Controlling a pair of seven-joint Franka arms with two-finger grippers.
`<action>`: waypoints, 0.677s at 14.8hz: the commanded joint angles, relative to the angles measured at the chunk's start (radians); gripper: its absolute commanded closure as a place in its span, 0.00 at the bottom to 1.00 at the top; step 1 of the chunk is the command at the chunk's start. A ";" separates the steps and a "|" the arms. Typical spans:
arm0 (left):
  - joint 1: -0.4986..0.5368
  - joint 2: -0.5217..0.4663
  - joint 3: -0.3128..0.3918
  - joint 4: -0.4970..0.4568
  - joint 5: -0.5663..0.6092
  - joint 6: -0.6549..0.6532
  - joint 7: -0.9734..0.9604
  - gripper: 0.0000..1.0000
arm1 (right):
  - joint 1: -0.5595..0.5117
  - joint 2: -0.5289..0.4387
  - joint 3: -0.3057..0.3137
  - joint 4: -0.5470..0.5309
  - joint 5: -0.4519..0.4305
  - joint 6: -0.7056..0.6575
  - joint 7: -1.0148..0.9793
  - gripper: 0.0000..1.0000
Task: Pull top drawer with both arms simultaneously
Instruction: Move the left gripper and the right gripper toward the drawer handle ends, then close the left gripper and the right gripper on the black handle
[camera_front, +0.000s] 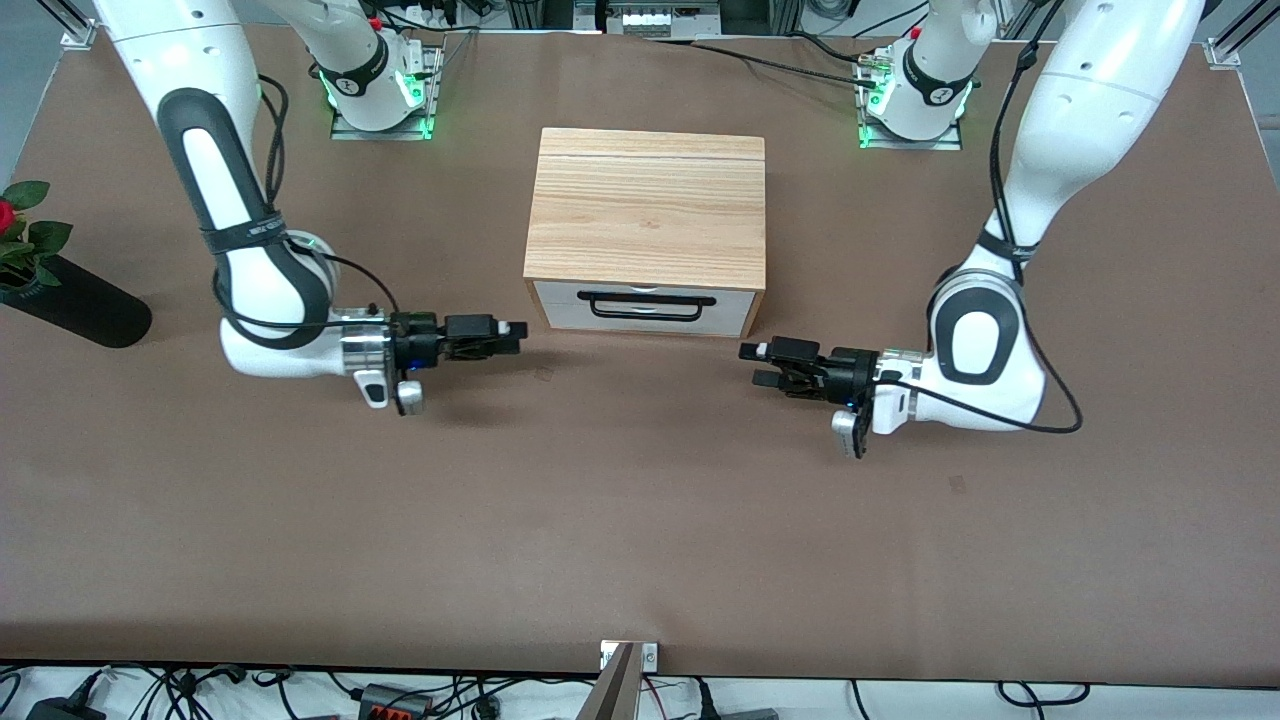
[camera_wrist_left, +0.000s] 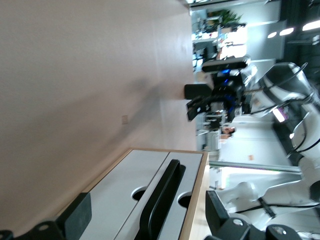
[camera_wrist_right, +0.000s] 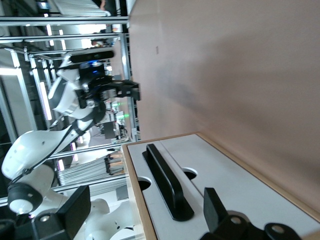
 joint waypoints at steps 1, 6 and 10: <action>0.007 0.001 -0.041 -0.070 -0.126 -0.012 0.079 0.00 | 0.068 0.004 -0.003 -0.055 0.074 0.014 -0.095 0.00; 0.011 0.007 -0.069 -0.167 -0.249 -0.047 0.099 0.07 | 0.154 0.075 -0.003 -0.068 0.272 0.014 -0.225 0.00; 0.010 0.019 -0.071 -0.193 -0.251 -0.076 0.112 0.16 | 0.214 0.107 -0.001 -0.068 0.370 0.017 -0.283 0.25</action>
